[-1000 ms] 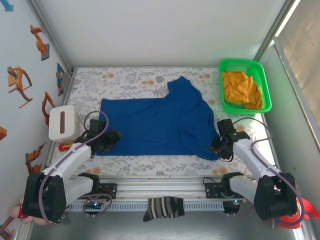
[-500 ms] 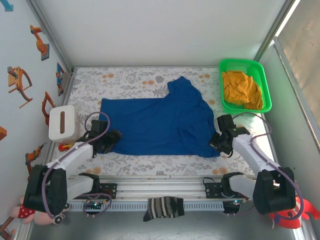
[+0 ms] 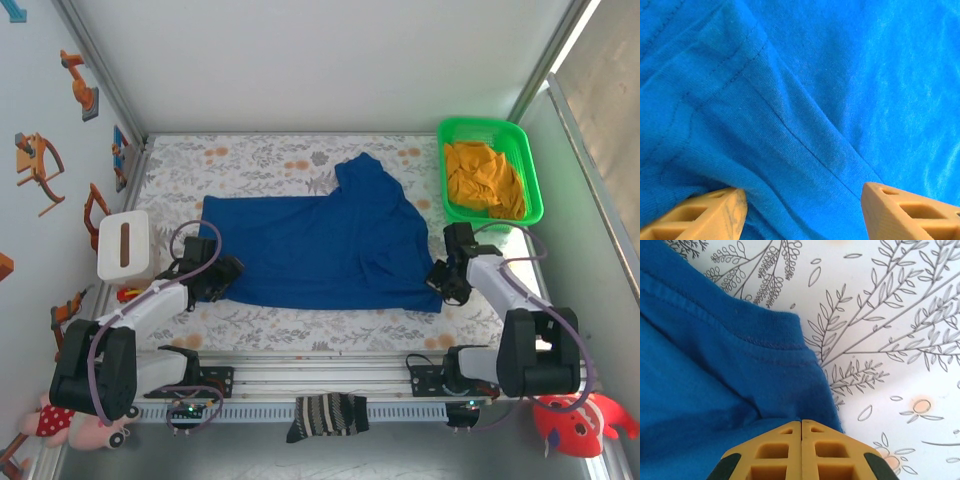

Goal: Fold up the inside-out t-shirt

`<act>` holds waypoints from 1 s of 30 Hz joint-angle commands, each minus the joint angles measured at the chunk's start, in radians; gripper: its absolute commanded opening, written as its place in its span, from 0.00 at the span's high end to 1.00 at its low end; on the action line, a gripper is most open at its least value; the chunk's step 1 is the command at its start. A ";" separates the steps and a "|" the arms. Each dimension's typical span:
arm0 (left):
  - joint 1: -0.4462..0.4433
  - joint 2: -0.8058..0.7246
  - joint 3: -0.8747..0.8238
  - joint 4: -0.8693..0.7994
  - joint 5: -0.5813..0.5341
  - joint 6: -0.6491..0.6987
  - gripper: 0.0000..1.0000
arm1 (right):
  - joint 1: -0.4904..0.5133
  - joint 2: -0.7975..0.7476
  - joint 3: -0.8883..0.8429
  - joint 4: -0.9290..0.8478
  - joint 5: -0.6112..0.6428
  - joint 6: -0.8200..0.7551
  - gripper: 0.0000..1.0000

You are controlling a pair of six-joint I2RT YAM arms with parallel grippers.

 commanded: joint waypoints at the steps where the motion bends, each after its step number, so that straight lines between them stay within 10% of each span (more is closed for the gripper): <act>1: 0.003 0.054 -0.055 -0.125 -0.047 -0.001 0.38 | -0.010 0.031 0.046 0.061 -0.013 -0.037 0.98; 5: 0.002 0.032 -0.041 -0.129 -0.033 0.012 0.34 | -0.010 0.064 0.093 0.063 -0.092 -0.093 0.74; 16: -0.014 -0.226 0.121 -0.286 0.003 0.053 0.09 | -0.010 -0.161 0.089 -0.015 -0.218 -0.047 0.77; 30: -0.017 0.087 0.110 -0.082 0.013 0.085 0.07 | 0.017 0.060 -0.076 0.266 -0.280 0.210 0.79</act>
